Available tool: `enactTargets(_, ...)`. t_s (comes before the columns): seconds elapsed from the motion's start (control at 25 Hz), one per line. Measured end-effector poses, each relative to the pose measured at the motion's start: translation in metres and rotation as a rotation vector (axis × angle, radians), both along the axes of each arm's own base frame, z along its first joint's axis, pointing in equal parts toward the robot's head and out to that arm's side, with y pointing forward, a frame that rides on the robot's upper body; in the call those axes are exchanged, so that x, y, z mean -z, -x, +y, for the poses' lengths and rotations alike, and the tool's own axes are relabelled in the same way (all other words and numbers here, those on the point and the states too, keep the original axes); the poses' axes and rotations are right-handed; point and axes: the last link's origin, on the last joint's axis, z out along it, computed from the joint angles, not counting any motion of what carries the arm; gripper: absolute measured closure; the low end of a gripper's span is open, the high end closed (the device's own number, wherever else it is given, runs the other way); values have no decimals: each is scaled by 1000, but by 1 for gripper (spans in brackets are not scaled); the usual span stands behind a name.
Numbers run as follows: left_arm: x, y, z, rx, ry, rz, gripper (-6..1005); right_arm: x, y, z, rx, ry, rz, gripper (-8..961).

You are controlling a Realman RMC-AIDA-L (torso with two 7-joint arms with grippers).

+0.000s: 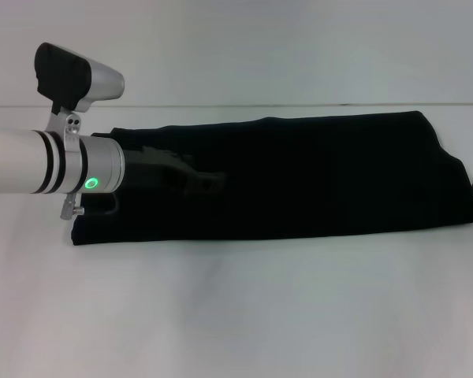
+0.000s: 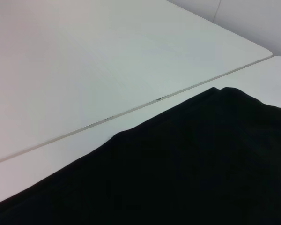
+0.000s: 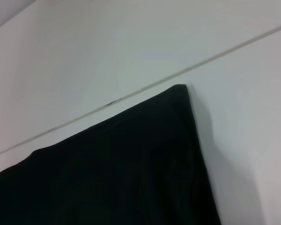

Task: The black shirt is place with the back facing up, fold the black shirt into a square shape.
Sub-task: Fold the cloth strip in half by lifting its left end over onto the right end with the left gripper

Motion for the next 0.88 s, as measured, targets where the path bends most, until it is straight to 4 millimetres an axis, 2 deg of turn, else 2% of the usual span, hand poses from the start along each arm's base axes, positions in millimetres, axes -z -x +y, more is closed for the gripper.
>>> enactTargets(0.36,0,0,0,-2,-1,-3,228,1,1,1,-14,1,-5,949)
enactTargets(0.88,1,0,-1,-2,0,-6,227,-7,-7,-4,-12,-55,11,944)
